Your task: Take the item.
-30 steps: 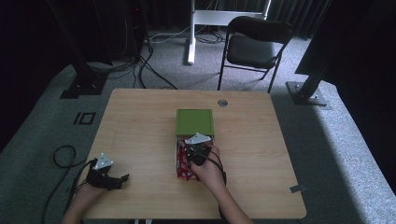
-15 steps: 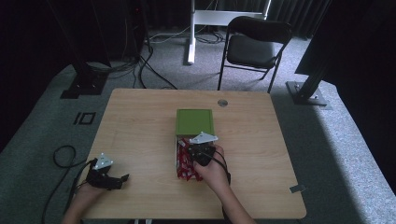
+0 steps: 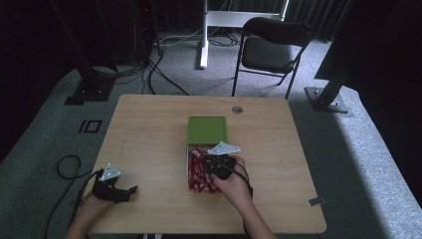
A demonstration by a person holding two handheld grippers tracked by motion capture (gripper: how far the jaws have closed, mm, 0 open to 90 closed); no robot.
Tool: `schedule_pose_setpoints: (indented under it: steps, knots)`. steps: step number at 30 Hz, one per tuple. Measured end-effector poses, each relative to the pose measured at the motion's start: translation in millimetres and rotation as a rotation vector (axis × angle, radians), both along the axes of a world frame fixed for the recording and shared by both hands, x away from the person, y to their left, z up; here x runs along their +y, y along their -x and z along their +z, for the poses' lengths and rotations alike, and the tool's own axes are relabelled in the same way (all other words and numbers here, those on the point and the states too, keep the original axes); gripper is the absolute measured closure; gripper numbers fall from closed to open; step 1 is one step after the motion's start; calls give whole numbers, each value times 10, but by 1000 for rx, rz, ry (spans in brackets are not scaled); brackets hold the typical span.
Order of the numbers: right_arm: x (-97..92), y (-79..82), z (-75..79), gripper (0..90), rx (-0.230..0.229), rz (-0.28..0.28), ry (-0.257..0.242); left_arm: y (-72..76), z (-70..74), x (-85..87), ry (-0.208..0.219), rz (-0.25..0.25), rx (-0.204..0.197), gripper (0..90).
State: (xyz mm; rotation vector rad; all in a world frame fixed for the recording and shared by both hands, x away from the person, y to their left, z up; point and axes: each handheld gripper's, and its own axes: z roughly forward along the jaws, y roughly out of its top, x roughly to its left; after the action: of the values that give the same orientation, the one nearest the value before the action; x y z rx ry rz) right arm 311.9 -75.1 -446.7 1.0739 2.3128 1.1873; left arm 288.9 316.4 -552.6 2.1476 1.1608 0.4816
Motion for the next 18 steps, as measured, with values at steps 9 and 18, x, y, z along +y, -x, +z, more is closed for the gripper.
schedule_pose_setpoints:
  steps: [9, 18]
  knots:
    - [-60, 93, 165, 823, -22, 25, -22, 1, 0, -1, 0, 1, 1, 14]
    - [-196, 47, 279, 823, -55, -26, -55, 1, 0, -1, 0, 1, 1, 14]
